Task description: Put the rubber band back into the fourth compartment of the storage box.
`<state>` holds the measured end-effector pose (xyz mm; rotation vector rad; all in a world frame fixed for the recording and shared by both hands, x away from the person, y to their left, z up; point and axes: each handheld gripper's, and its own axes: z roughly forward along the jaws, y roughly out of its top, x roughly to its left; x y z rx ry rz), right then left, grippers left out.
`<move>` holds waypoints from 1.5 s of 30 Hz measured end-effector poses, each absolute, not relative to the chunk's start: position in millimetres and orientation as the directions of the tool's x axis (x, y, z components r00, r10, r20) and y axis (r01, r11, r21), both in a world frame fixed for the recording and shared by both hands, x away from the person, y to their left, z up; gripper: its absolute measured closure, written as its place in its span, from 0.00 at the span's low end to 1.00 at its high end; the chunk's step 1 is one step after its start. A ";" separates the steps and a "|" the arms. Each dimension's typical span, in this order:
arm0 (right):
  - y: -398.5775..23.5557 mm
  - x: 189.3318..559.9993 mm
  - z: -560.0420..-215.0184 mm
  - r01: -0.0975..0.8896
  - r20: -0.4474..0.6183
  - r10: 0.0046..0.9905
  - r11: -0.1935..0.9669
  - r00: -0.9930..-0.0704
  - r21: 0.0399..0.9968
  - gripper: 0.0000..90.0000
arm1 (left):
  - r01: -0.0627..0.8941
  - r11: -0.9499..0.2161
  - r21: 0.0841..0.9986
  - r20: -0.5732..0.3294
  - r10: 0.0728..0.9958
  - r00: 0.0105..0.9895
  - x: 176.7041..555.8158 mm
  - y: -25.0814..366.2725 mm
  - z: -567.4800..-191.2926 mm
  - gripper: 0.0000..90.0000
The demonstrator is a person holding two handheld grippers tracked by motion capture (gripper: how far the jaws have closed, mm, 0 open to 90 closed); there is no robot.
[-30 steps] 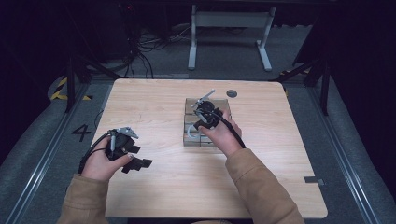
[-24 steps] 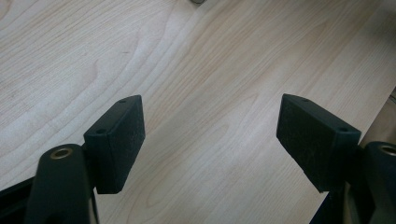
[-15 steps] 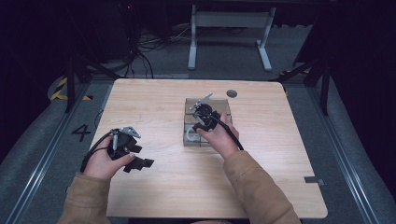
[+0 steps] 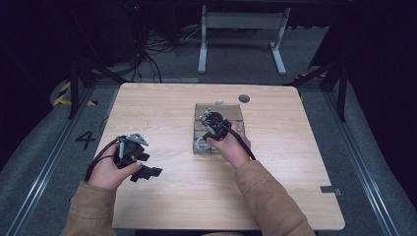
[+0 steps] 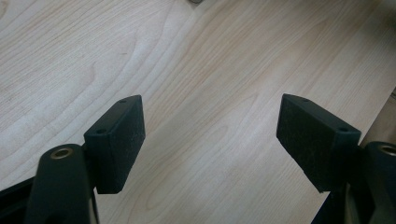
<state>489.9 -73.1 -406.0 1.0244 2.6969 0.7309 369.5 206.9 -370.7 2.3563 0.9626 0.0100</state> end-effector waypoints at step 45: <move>-102.1 461.3 -368.4 0.535 0.023 0.645 0.612 -0.764 0.583 0.81 | 0.629 -0.560 0.539 -0.207 0.635 0.744 375.9 208.2 -365.7 0.27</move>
